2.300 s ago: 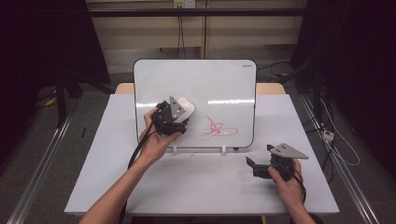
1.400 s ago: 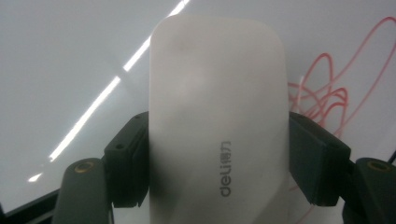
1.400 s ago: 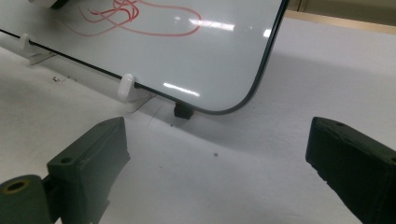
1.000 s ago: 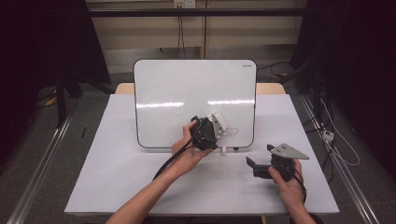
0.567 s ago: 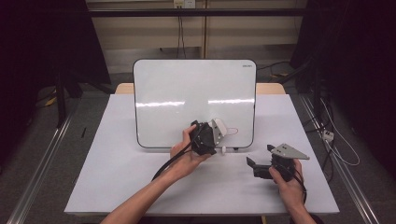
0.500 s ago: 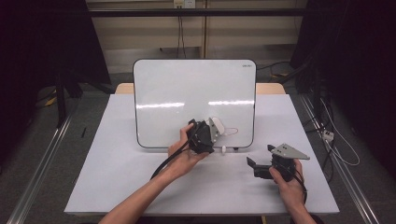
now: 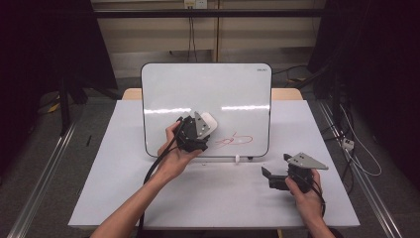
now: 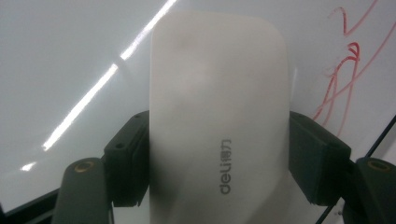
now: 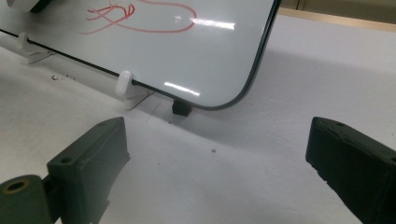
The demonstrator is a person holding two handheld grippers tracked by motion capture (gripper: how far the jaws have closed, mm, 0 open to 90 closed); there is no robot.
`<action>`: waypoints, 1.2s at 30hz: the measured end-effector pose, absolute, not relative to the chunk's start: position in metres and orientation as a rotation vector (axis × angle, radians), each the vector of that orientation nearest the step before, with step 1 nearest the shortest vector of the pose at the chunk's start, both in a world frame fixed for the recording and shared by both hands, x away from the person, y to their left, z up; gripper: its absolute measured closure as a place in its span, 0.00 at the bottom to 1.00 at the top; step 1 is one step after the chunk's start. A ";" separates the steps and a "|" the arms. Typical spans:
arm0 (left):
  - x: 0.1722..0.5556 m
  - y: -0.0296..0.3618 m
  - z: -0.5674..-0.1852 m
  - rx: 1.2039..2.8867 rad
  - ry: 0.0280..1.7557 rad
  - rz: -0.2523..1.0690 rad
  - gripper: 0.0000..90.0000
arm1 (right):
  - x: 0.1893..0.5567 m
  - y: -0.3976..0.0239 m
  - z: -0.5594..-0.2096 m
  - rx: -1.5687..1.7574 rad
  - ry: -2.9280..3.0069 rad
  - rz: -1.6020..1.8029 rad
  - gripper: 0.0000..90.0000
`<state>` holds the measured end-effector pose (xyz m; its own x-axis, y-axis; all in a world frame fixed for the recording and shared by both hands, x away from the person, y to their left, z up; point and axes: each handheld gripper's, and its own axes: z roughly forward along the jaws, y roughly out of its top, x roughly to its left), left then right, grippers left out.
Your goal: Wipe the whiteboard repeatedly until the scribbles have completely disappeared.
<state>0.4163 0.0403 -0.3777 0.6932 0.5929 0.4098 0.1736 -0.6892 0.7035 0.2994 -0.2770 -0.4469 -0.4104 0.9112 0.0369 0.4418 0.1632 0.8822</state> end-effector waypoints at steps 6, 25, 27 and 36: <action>0.412 0.034 -0.383 2.216 0.654 0.833 0.33 | 0.300 -0.276 -0.447 1.268 1.932 1.190 0.06; 0.393 -0.037 -0.400 2.299 0.481 0.841 0.33 | 0.299 -0.278 -0.446 1.270 1.927 1.196 0.07; 0.392 -0.042 -0.401 2.306 0.470 0.850 0.33 | 0.299 -0.277 -0.446 1.268 1.928 1.198 0.07; 0.394 -0.035 -0.400 2.308 0.422 0.807 0.33 | 0.298 -0.279 -0.446 1.272 1.927 1.198 0.06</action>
<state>0.3936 -0.0353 -0.4001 0.7592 0.4823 0.4371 0.0834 -0.7380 0.6696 0.2981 -0.2788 -0.4462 -0.4137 0.9096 0.0374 0.4359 0.1618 0.8853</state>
